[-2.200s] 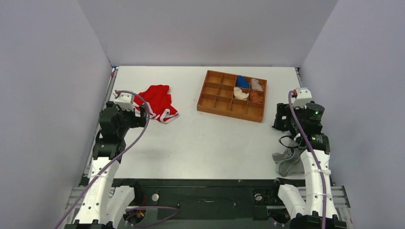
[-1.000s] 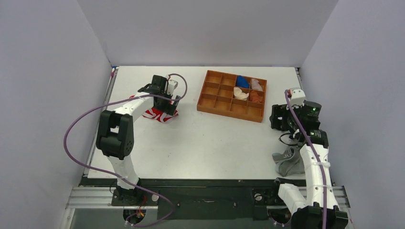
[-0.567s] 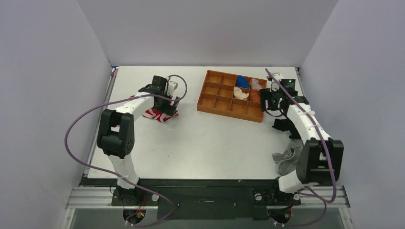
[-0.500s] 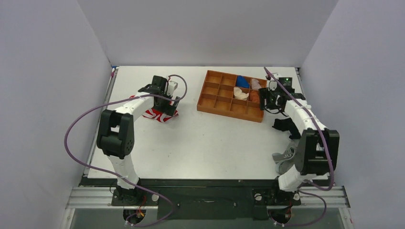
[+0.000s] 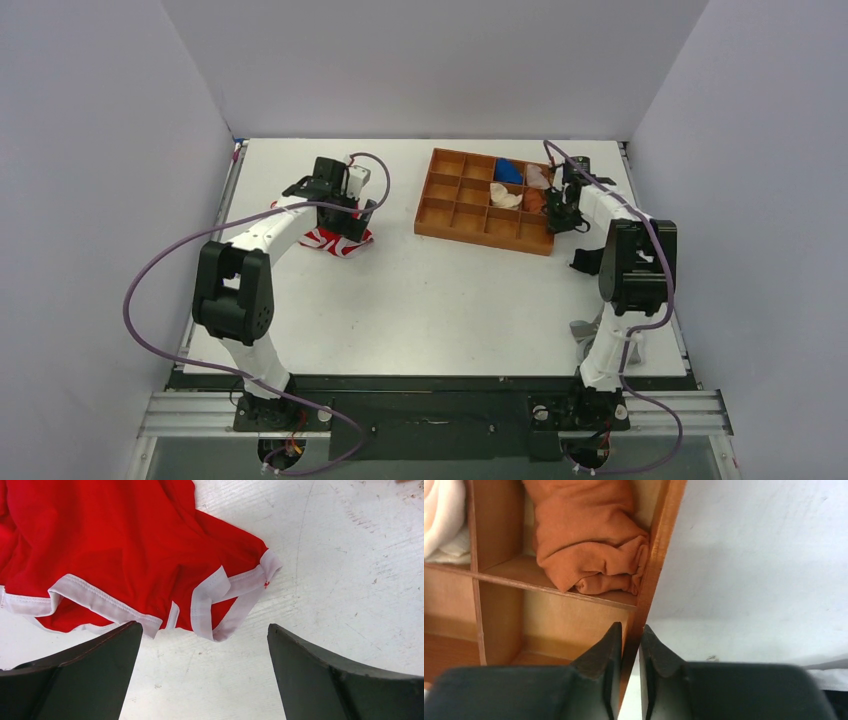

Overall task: Roll the underwear
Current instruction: Move the storage box to the center of the board.

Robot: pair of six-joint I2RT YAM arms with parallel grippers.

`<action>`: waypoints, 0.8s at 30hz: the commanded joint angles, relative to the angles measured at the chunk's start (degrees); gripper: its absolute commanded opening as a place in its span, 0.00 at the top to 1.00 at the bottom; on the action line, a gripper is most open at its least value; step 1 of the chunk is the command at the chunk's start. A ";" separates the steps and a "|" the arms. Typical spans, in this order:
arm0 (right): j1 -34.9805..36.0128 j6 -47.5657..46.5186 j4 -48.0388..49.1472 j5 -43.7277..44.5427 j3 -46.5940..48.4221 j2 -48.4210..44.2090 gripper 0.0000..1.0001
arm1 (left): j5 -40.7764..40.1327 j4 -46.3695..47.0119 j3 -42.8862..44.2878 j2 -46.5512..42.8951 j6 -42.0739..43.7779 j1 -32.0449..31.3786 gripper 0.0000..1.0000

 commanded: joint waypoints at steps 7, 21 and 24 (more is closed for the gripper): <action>-8.92 5.12 -2.18 -0.74 8.28 4.14 1.00 | 0.14 1.20 -0.33 -2.37 0.28 -0.42 0.03; -14.78 4.34 -2.43 -1.58 12.52 6.23 1.00 | -0.21 1.53 -0.98 -2.29 0.82 -0.73 0.03; -14.59 2.49 -3.16 -2.27 12.29 6.25 1.00 | -0.32 1.52 -1.19 -2.32 0.87 -0.73 0.03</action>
